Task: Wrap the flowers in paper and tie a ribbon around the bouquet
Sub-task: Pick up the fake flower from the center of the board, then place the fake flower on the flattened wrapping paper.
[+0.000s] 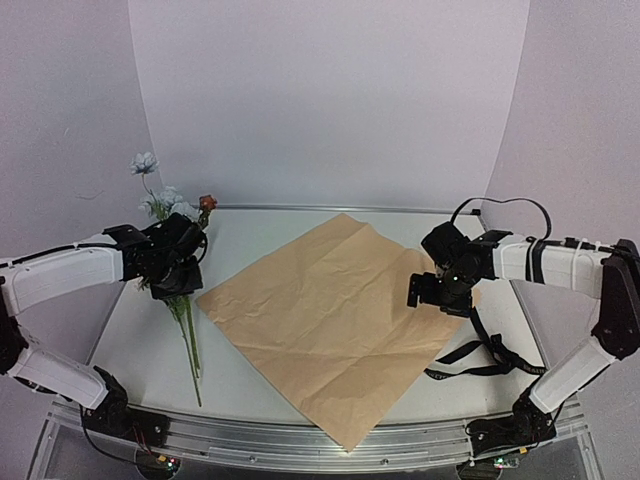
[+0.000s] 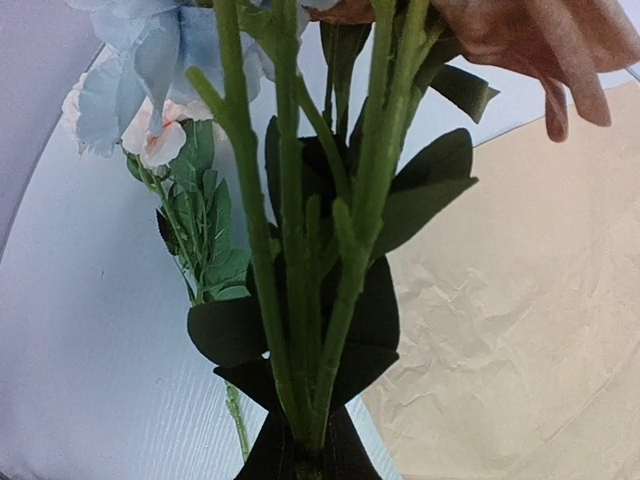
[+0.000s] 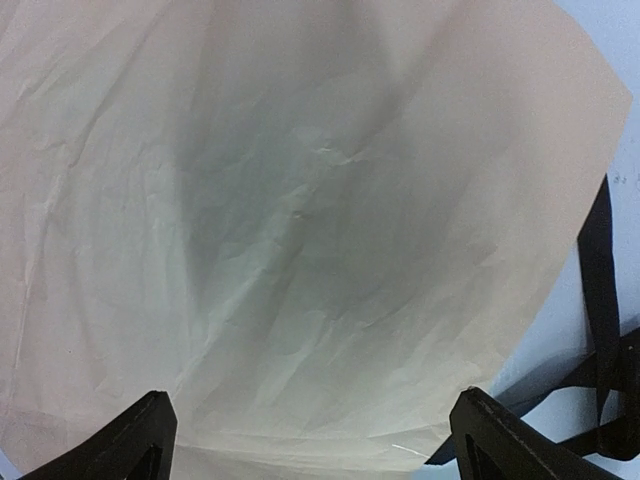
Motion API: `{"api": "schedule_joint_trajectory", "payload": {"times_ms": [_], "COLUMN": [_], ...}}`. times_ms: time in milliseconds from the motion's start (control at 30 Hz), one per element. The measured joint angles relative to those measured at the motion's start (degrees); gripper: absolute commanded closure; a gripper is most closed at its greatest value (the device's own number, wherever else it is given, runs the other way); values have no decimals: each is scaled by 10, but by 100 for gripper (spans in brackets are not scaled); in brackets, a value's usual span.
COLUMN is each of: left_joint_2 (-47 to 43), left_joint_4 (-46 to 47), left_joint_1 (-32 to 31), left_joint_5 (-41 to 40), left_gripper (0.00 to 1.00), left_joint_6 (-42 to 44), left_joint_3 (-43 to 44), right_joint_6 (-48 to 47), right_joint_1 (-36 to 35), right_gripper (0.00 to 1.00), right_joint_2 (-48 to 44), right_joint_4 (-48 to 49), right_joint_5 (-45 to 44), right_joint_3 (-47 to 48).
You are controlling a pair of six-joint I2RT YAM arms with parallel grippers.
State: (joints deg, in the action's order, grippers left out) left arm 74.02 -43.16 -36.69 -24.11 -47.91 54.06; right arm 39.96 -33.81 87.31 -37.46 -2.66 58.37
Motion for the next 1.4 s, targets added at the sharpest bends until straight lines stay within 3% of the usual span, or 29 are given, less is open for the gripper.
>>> {"api": "schedule_joint_trajectory", "payload": {"times_ms": [300, 633, 833, 1067, 1400], "left_joint_2": [21, 156, 240, 294, 331], "left_joint_4": [6, 57, 80, 99, 119], "left_joint_1": [0, -57, -64, -65, -65], "left_joint_5": [59, 106, 138, 167, 193], "left_gripper": [100, 100, 100, 100, 100], "left_joint_6": [0, 10, 28, 44, 46], "left_joint_3": [16, 173, 239, 284, 312], "right_joint_6": [18, 41, 84, 138, 170], "right_joint_1": [32, 133, 179, 210, 220], "right_gripper": [2, 2, 3, 19, 61], "right_joint_2": [-22, -58, -61, -39, 4], "right_joint_4": [-15, -11, 61, 167, 265], "right_joint_5": [-11, 10, 82, 142, 181], "right_joint_3": [-41, -94, -156, -196, -193]}}
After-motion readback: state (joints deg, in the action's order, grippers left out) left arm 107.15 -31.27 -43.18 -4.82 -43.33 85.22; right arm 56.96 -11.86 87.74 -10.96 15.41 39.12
